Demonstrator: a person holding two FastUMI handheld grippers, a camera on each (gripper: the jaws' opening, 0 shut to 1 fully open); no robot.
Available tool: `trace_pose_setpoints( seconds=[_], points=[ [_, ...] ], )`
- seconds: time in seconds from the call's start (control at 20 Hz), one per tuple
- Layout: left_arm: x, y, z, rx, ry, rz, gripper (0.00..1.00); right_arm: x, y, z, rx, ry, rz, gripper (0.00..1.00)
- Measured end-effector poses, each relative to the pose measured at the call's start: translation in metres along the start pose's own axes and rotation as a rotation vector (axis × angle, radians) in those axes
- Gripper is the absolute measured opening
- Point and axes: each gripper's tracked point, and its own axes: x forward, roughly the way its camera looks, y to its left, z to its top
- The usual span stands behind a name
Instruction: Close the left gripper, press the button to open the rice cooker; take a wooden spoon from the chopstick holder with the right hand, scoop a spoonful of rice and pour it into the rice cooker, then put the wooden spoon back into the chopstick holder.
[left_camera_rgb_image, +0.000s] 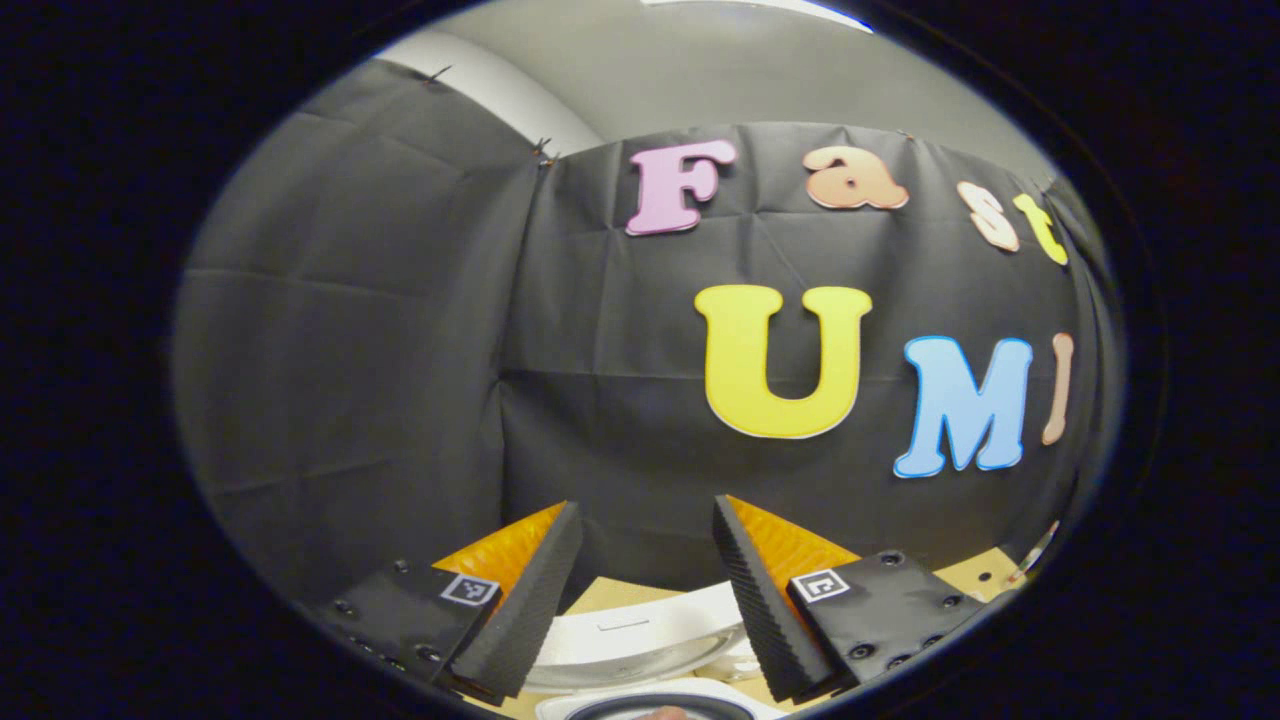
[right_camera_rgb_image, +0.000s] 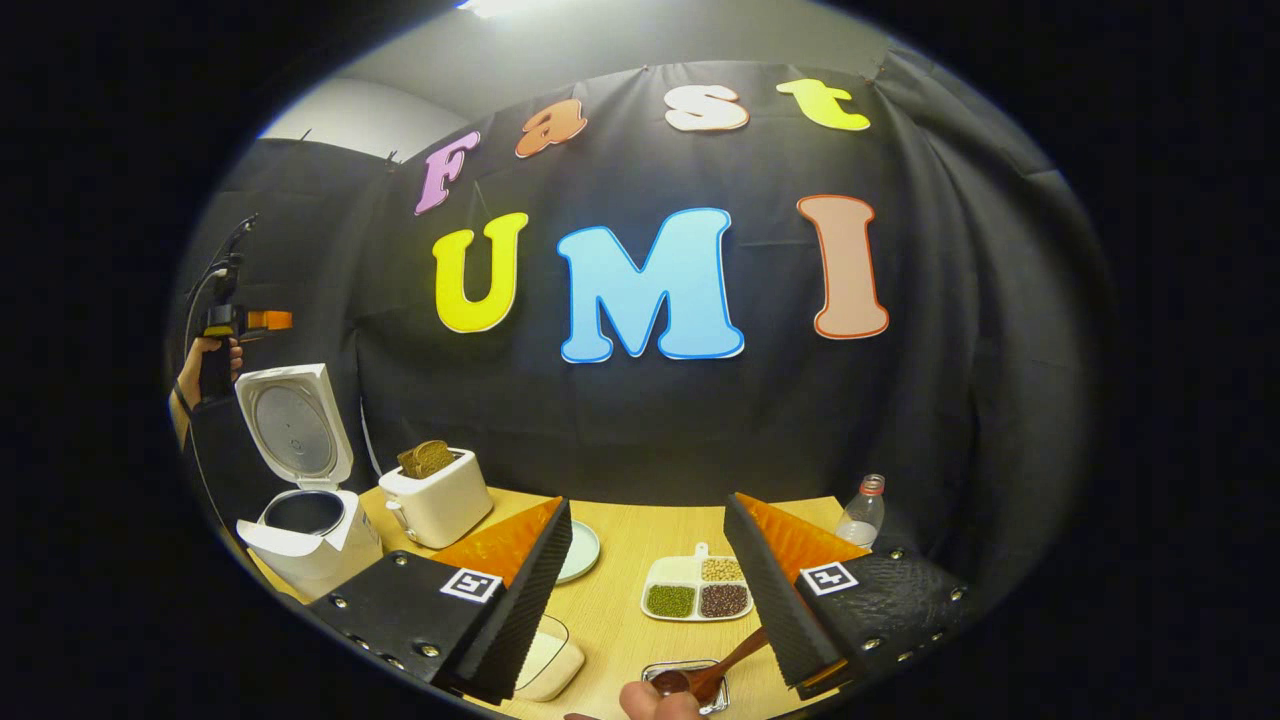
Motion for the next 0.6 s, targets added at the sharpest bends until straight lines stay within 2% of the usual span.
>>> trace_pose_setpoints(
  seconds=[0.05,0.1,0.15,0.3,0.5,0.6],
  points=[
    [0.007,0.006,-0.011,-0.027,0.038,0.007,0.92,0.001,0.0,-0.001,0.001,0.003,0.0,0.93],
    [0.011,0.011,-0.02,-0.038,0.065,0.021,0.96,0.003,0.0,-0.002,0.001,0.004,0.003,0.93],
    [0.013,0.017,-0.028,-0.035,0.081,0.04,0.94,0.004,0.0,-0.002,0.005,0.003,0.004,0.93],
    [0.015,0.026,-0.041,-0.03,0.104,0.066,0.96,0.006,0.001,0.0,0.026,-0.006,0.015,0.93],
    [0.015,0.015,-0.058,0.003,0.134,0.06,0.96,0.007,0.001,-0.006,0.036,0.0,0.022,0.93],
    [0.018,0.018,-0.062,0.056,0.135,0.084,0.95,0.005,0.0,-0.009,0.04,0.007,0.028,0.93]
  ],
)
